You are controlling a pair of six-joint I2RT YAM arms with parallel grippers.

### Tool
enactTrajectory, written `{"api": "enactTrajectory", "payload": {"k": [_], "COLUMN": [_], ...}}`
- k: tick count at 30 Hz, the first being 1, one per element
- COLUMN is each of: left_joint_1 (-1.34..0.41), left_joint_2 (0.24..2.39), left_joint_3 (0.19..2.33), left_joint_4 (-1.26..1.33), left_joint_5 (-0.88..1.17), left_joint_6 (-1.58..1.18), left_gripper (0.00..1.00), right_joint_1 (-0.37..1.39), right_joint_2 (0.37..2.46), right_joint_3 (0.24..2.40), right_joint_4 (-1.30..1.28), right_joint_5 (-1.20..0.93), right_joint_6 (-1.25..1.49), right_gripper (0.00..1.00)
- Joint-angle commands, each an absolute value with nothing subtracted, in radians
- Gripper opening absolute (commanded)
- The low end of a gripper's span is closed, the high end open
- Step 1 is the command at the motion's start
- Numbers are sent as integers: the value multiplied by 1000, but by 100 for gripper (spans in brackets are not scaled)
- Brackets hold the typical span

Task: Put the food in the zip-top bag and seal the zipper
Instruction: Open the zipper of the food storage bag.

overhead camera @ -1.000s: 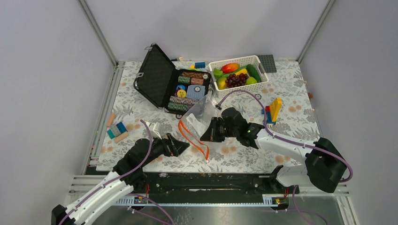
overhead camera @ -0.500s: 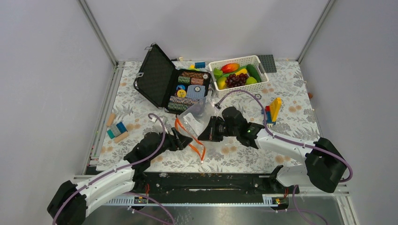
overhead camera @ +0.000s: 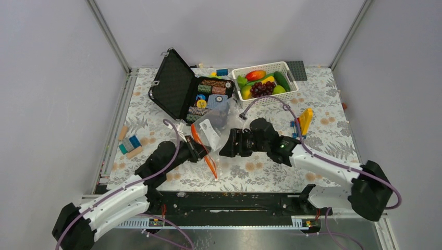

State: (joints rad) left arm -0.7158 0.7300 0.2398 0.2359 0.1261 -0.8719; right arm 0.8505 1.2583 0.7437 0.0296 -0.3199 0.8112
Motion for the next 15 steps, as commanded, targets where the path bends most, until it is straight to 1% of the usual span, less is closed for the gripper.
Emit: {"api": "enactTrajectory", "payload": {"k": [1, 3, 4, 9, 11, 15], "left_joint_1": [-724, -725, -725, -735, -741, -752], "left_joint_2": [641, 625, 622, 646, 676, 721], "left_joint_3": [361, 389, 405, 480, 518, 569], "left_joint_4": [50, 4, -30, -78, -127, -156], "left_joint_5": [39, 12, 8, 5, -41, -65], "left_joint_6": [-856, -875, -886, -931, -947, -967], "left_gripper": [0, 0, 0, 0, 0, 0], "right_joint_1": [894, 924, 943, 1019, 1046, 1107], "right_joint_2": [1102, 1055, 1037, 1041, 1068, 1134], "right_joint_3": [834, 826, 825, 860, 885, 947], "right_joint_4": [-101, -89, -82, -48, -42, -59], "right_joint_5": [-153, -96, -66, 36, 72, 178], "right_joint_6": [561, 498, 466, 376, 334, 269], "right_gripper": [82, 98, 99, 100, 100, 100]}}
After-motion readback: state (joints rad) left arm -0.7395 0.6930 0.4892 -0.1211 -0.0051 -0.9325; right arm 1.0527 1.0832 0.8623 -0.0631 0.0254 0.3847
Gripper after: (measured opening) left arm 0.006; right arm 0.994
